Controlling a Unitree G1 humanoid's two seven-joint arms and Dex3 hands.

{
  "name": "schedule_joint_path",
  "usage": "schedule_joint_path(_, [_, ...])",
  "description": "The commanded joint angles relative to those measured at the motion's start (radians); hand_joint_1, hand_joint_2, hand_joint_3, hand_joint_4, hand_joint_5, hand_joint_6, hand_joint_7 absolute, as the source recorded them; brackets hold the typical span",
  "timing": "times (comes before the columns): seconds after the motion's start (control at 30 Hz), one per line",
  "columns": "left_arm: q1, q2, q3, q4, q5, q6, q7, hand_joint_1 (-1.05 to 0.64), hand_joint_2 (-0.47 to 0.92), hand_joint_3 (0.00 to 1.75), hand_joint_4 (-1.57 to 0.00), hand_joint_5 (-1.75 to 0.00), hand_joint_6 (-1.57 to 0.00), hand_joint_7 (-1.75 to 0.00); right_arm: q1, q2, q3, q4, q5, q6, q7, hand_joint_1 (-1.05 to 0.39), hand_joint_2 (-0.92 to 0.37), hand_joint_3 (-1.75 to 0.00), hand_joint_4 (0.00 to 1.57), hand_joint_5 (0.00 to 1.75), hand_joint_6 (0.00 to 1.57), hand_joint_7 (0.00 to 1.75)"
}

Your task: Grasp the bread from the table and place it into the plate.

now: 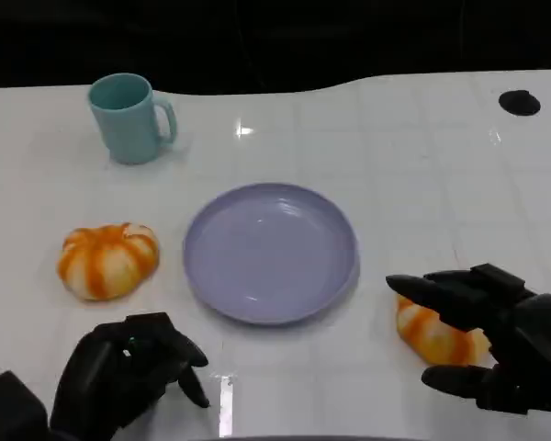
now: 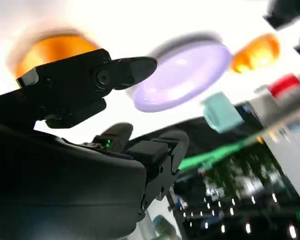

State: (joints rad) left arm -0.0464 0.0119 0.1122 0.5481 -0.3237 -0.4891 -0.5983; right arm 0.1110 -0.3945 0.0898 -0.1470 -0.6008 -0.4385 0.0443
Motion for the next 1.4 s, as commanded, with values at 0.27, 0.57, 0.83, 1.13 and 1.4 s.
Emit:
schedule_joint_path(0.27, [0.001,0.006,0.005,-0.002,0.007,0.0,0.013,-0.93,0.92,0.09,-1.12,-1.23,-1.16,-0.77,-0.003,-0.068,0.023,-0.158,-0.248,0.212,0.109,-0.48,-0.78,0.0,0.01,0.26,0.23,0.01])
schedule_joint_path(0.57, [-0.001,0.002,0.004,-0.006,0.006,0.004,0.012,-0.93,0.92,0.09,-1.11,-1.23,-1.16,-0.78,-0.075,-0.082,0.077,-0.046,-0.327,0.234,0.069,-0.47,-0.79,0.0,0.05,0.3,0.27,0.02])
schedule_joint_path(0.83, [0.007,0.003,0.002,-0.018,0.007,0.007,0.014,-0.94,0.92,0.09,-1.12,-1.22,-1.16,-0.77,-0.157,-0.073,0.138,0.097,-0.349,0.275,0.053,-0.44,-0.78,0.0,0.08,0.29,0.27,0.01])
schedule_joint_path(1.13, [0.007,0.004,0.002,-0.016,0.008,0.0,0.01,-0.95,0.92,0.09,-1.12,-1.21,-1.17,-0.76,-0.228,-0.065,0.206,0.224,-0.348,0.301,0.013,-0.44,-0.79,0.0,0.13,0.25,0.29,0.01])
schedule_joint_path(1.4, [0.008,0.0,0.0,-0.024,0.007,0.012,0.017,-0.93,0.92,0.09,-1.12,-1.21,-1.17,-0.76,-0.304,-0.033,0.258,0.354,-0.331,0.326,-0.013,-0.46,-0.87,-0.02,0.2,0.22,0.33,0.02])
